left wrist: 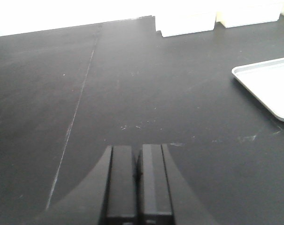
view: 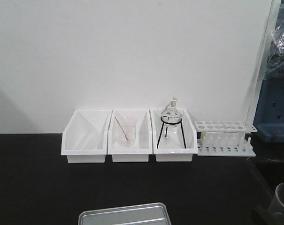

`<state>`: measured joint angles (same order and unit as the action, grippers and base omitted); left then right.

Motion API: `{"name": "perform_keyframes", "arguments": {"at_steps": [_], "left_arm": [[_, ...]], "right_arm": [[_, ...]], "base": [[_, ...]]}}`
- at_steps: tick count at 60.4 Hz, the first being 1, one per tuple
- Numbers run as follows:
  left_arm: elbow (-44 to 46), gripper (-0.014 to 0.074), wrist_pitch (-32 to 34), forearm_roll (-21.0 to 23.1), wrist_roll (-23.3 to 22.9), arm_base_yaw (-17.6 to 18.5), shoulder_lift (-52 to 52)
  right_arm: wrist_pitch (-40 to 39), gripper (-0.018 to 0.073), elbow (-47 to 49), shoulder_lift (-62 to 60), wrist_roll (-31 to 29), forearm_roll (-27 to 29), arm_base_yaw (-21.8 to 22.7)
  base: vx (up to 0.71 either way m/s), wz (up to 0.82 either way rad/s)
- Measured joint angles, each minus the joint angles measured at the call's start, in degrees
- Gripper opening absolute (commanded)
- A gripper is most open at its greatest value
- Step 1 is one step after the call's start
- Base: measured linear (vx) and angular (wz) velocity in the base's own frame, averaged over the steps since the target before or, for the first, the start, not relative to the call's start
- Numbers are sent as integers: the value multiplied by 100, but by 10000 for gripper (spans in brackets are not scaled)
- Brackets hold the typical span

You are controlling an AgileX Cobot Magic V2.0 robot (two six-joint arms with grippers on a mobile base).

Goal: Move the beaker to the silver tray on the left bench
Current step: 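Lower the held beaker with the right gripper onto the silver tray, then open the right gripper to release the beaker on the tray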

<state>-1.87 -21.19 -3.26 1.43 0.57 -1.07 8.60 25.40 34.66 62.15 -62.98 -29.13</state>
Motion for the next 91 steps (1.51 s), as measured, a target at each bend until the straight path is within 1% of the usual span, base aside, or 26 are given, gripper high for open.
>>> {"name": "perform_keyframes", "arguments": {"at_steps": [23, 32, 38, 46, 51, 54, 56, 63, 65, 69, 71, 73, 77, 83, 91], "left_arm": [[0, 1, 0, 0, 0, 0, 0], [0, 1, 0, 0, 0, 0, 0], [0, 1, 0, 0, 0, 0, 0], [0, 1, 0, 0, 0, 0, 0], [0, 1, 0, 0, 0, 0, 0], [0, 1, 0, 0, 0, 0, 0], [0, 1, 0, 0, 0, 0, 0], [0, 1, 0, 0, 0, 0, 0], [0, 1, 0, 0, 0, 0, 0], [0, 1, 0, 0, 0, 0, 0], [0, 1, 0, 0, 0, 0, 0], [0, 1, 0, 0, 0, 0, 0], [0, 1, 0, 0, 0, 0, 0], [0, 1, 0, 0, 0, 0, 0], [0, 1, 0, 0, 0, 0, 0]], "right_arm": [[-17, -11, 0, 0, 0, 0, 0], [-408, -11, 0, 57, 0, -24, 0], [-667, -11, 10, 428, 5, -87, 0], [-860, -11, 71, 1588, 5, -166, 0], [-1308, -11, 236, 2541, -73, -273, 10], [-1771, -11, 459, 3123, -220, -332, 46], [-2214, -11, 635, 3544, -353, -343, 123], [-4229, -11, 1196, 4917, -751, -215, 516], [-5013, -11, 1417, 5346, -863, -108, 702], [-5960, -11, 1736, 6159, -1143, 61, 938], [-6305, -11, 1899, 6452, -1252, 154, 1035], [-6501, -11, 2047, 6787, -1376, 253, 1102], [-6566, -11, 2270, 7295, -1562, 391, 1157], [-6374, -11, 2517, 7863, -1886, 455, 1179], [-6082, -11, 2641, 8132, -2529, 594, 1179]], "base": [[0, 0], [0, 0], [0, 0], [0, 0], [0, 0], [0, 0], [0, 0], [0, 0], [0, 0], [0, 0], [0, 0], [0, 0], [0, 0], [0, 0], [0, 0]]}}
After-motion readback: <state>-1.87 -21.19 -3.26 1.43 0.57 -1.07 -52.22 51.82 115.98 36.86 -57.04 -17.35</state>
